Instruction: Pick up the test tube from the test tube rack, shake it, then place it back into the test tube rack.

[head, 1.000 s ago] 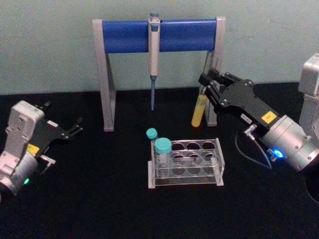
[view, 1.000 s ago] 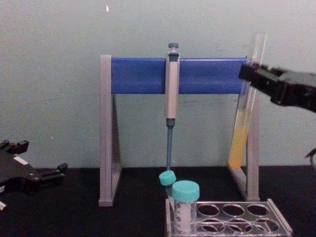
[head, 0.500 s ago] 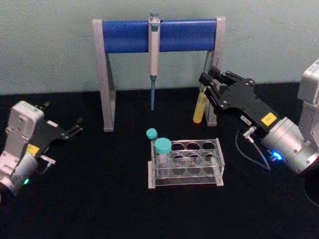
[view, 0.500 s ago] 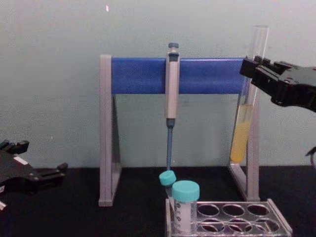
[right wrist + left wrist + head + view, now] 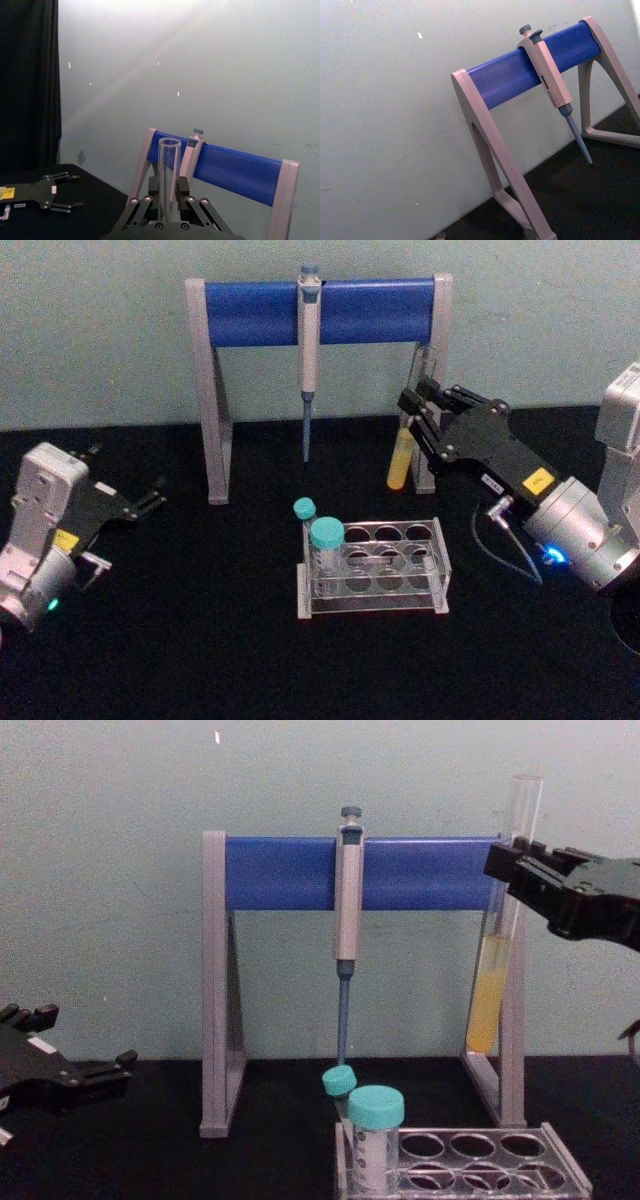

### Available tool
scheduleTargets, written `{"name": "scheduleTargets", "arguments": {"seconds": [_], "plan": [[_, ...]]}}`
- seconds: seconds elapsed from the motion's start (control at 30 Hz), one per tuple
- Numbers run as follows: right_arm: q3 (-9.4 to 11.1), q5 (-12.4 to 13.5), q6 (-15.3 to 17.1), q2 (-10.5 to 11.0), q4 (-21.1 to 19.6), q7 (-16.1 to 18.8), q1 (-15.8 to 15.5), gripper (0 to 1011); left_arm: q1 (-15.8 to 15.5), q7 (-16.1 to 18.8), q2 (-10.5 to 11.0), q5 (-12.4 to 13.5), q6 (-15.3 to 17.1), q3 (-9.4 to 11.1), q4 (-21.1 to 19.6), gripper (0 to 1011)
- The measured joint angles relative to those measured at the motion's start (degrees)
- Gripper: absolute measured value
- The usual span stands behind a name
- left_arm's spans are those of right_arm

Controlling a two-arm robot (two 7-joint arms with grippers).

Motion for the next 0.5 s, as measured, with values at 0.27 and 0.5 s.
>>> {"name": "scheduleTargets", "arguments": {"seconds": [0.27,0.5], "plan": [[-0.2,0.9,-0.3,0.6,-0.1,2.1,0.0,228,0.0,0.0,0.0,0.0,0.0,0.0,0.0,1001],[-1.1,5.8,1.5,3.4,-0.4,8.2,0.7,228,0.0,0.0,0.0,0.0,0.0,0.0,0.0,1002]]}}
